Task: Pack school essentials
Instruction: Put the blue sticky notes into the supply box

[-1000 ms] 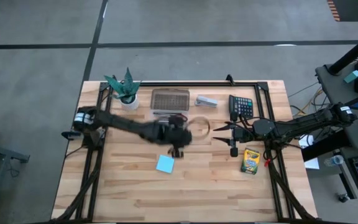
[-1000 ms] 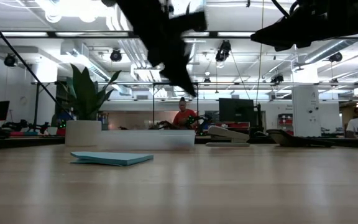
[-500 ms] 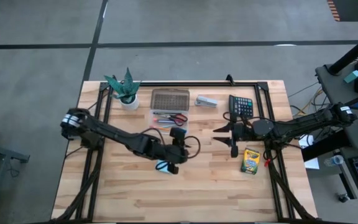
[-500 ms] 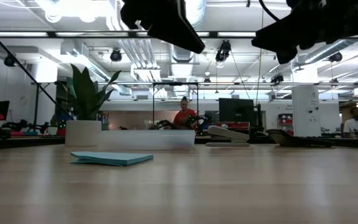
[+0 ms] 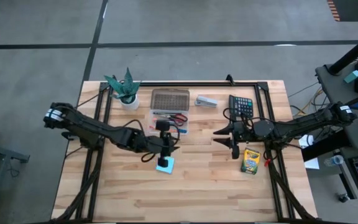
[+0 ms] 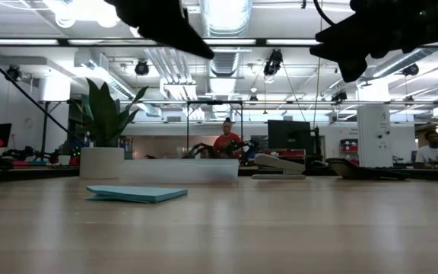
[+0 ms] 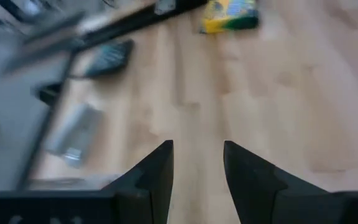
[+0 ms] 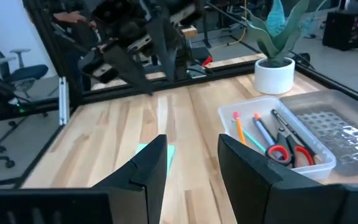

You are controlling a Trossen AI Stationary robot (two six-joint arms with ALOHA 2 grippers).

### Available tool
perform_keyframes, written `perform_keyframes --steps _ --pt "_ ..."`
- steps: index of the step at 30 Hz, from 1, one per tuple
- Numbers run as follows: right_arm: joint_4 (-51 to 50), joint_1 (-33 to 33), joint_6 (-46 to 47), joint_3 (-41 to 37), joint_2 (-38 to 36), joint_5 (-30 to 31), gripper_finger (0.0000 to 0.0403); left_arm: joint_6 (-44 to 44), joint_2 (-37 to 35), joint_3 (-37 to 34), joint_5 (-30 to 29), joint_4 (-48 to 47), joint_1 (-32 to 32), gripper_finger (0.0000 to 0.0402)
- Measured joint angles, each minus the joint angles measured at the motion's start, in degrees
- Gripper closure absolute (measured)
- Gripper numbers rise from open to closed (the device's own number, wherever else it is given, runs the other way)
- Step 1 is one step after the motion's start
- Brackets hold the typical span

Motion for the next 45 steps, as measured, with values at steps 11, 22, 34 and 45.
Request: perform_keyframes --steps 11,22,34,45 --pt "-2.11 -0.04 -3.6 0.0 0.83 0.04 0.0271 -10.87 7.95 -3.42 11.04 -0.41 -6.11 0.0216" --pt "-2.46 -0.04 -4.97 0.02 2.43 0.25 0.0271 -11.06 14.03 -3.45 12.45 -2.93 -9.18 0.0139" --pt "-2.42 -0.12 -5.73 0.02 3.06 0.5 0.0271 -13.83 16.44 -4.93 11.87 -6.47 -8.94 0.0139" --pt "-2.42 -0.12 -5.69 0.02 3.06 0.52 0.0271 -15.2 17.44 -5.39 7.32 -7.64 -8.89 0.0171"
